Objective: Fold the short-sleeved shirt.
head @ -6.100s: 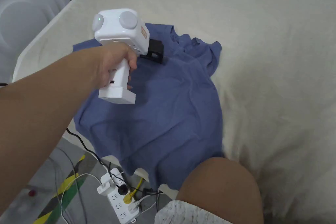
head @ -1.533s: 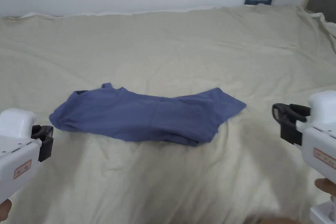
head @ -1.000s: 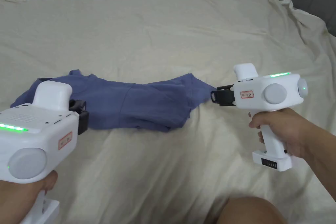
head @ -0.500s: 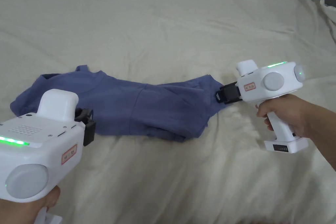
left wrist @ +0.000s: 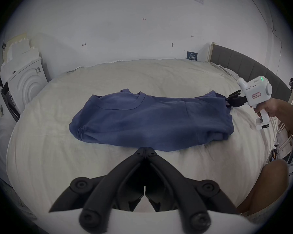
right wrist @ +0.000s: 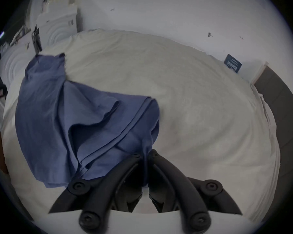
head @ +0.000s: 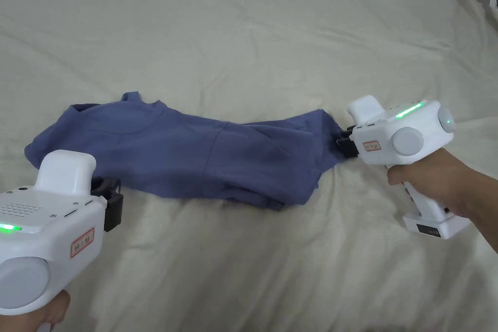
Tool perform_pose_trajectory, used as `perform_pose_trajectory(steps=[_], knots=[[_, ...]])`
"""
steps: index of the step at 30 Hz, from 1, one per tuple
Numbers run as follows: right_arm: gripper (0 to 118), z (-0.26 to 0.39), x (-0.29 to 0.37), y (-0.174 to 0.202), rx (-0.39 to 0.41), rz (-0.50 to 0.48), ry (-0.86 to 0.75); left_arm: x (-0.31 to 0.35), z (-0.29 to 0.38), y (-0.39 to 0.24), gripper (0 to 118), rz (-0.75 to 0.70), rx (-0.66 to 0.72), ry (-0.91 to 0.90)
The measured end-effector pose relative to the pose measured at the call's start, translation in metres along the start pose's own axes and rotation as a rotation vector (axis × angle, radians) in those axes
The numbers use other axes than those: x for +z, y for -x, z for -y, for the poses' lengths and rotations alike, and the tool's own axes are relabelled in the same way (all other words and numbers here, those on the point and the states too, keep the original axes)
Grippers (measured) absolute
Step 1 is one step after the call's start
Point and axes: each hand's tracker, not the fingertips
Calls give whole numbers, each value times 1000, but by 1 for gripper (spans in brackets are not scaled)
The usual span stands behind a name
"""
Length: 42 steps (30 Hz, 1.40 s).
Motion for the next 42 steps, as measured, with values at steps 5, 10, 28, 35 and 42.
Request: perform_pose_trajectory(steps=[5,10,28,35,42], knots=[[4,2,21,2,-27,3,-70,7,4,2,0,-2,-3,2],[4,8,39,4,-26,-7,-121,13,3,-2,0,1,-14,2],[4,27,69,23,-115,-78,-265,-17,-40,-71,0,165,-117,-3],[4,34,66,14,-138,-81,-252,-88,-86,-127,100,298,-150,116],[4,40,59,5,-174,-92,-252,-161,-120,-161,98,255,-244,282]])
